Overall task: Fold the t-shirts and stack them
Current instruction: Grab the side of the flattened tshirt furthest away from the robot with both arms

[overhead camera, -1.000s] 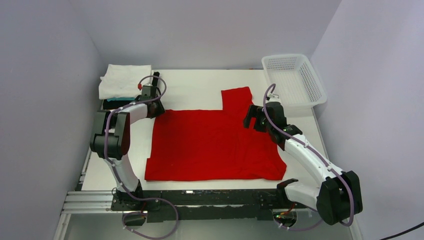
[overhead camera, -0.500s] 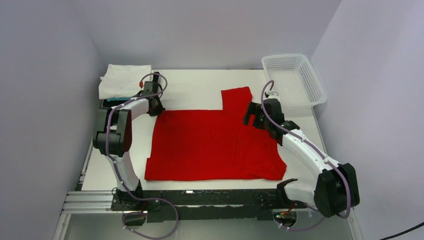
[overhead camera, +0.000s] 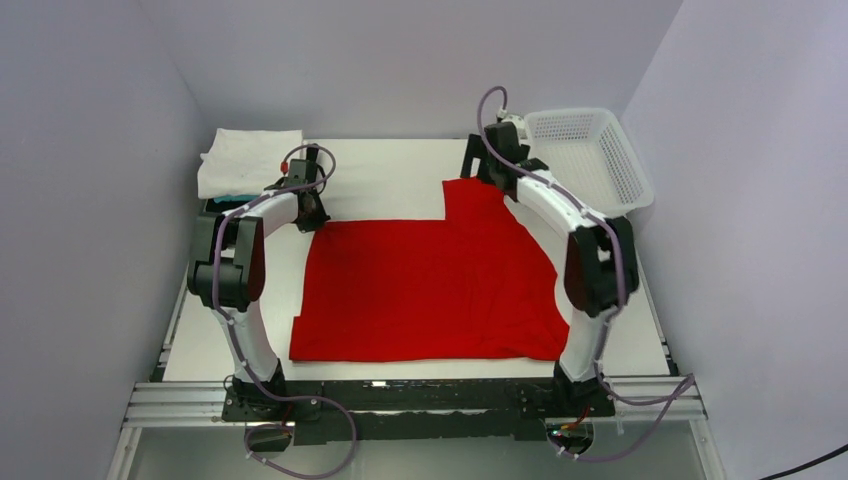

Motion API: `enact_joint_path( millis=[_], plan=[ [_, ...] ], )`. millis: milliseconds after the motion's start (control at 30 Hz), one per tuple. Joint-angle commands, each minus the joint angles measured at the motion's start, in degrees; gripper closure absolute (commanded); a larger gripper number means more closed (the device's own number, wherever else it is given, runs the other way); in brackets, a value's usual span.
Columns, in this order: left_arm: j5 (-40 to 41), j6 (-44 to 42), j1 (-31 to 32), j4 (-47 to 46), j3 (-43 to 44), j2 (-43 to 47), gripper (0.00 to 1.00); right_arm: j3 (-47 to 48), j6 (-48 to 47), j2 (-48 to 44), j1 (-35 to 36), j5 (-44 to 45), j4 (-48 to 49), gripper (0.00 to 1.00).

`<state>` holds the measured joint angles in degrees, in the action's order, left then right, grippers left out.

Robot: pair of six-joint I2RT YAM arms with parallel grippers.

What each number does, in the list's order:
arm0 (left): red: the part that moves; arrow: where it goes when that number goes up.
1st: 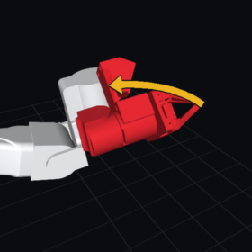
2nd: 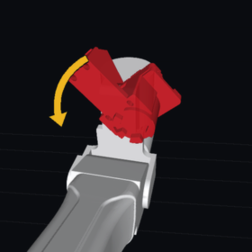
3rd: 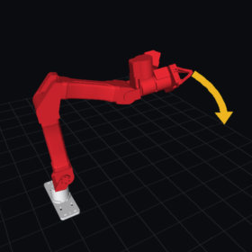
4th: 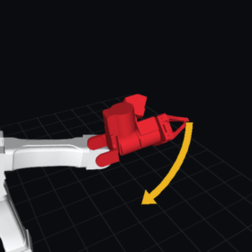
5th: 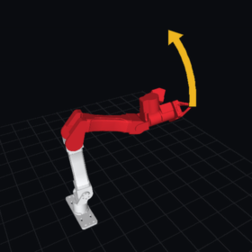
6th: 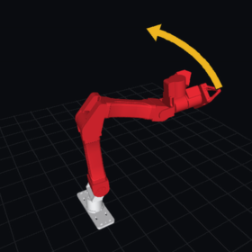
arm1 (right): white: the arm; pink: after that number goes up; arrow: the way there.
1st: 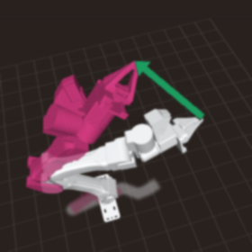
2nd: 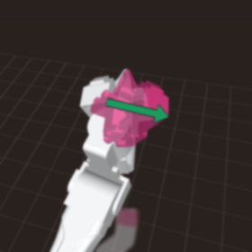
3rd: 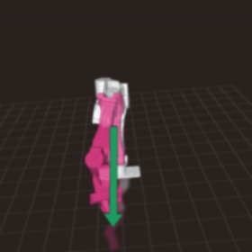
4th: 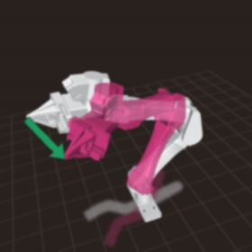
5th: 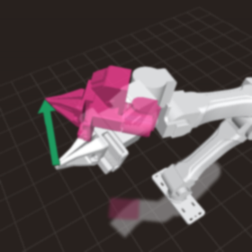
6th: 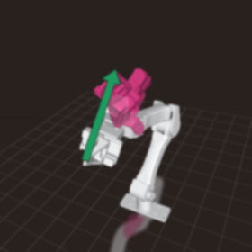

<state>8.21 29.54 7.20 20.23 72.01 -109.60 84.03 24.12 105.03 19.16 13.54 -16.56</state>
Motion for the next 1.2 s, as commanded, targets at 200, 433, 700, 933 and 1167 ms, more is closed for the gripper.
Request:
enact_joint_path(
  millis=[200,433,700,933,1167],
  plan=[
    [0.07,-1.53,0.18,2.10,1.98,-0.32,1.00,27.37,-9.28,26.72,-0.95,0.29,-4.77,0.03],
    [0.76,-1.16,0.18,2.72,2.31,-0.22,1.00,40.69,-10.49,38.75,-1.87,-1.25,-7.73,0.06],
    [0.99,-1.07,0.18,2.40,1.75,1.03,1.00,35.34,-9.62,38.10,-1.93,-3.20,-6.27,0.19],
    [1.85,0.27,0.18,1.81,0.60,1.86,1.00,31.68,-10.52,37.03,-1.84,-5.72,-7.52,0.44],
    [1.71,1.00,0.18,1.54,0.89,1.94,1.00,30.31,-10.72,35.75,-1.76,-5.81,-5.17,0.90]
  ],
)
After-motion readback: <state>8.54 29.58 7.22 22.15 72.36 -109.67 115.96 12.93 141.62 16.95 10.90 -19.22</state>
